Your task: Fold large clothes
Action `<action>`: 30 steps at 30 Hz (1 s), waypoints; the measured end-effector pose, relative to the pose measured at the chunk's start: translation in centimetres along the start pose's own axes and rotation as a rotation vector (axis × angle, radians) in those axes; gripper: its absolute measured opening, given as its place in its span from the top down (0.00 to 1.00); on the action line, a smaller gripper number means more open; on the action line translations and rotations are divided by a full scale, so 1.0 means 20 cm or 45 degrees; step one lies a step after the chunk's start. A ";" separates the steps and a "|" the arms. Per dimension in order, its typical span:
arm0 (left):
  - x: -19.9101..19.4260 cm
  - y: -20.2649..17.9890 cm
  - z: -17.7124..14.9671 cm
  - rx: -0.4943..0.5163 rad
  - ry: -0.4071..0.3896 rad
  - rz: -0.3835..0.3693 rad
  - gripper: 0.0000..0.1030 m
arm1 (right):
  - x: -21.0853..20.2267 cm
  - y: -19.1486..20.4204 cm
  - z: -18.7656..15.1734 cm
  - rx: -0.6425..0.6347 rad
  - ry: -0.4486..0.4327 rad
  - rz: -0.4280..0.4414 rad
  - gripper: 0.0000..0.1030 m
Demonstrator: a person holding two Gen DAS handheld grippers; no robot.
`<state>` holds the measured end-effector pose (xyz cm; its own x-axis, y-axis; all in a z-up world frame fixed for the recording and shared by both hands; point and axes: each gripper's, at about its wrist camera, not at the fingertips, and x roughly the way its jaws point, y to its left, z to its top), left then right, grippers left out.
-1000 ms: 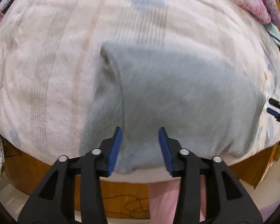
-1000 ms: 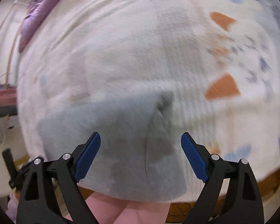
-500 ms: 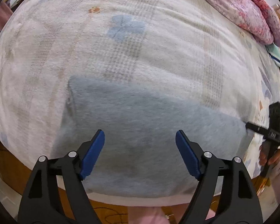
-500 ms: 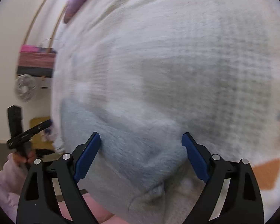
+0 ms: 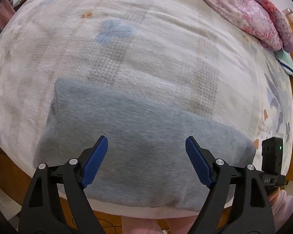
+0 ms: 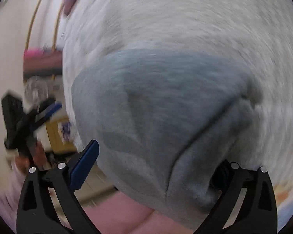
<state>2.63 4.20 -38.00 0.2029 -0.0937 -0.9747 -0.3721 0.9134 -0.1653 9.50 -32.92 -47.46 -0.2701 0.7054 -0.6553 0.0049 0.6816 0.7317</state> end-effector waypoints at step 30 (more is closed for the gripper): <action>0.57 -0.26 0.24 0.268 0.523 0.011 0.99 | 0.24 0.42 -0.12 0.217 -0.299 -0.583 0.47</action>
<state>11.19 0.22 -47.51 -0.1908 -0.1961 -0.9618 -0.1715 0.9714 -0.1641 5.99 -24.31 -44.09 -0.0593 0.3397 -0.9387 0.0987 0.9377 0.3331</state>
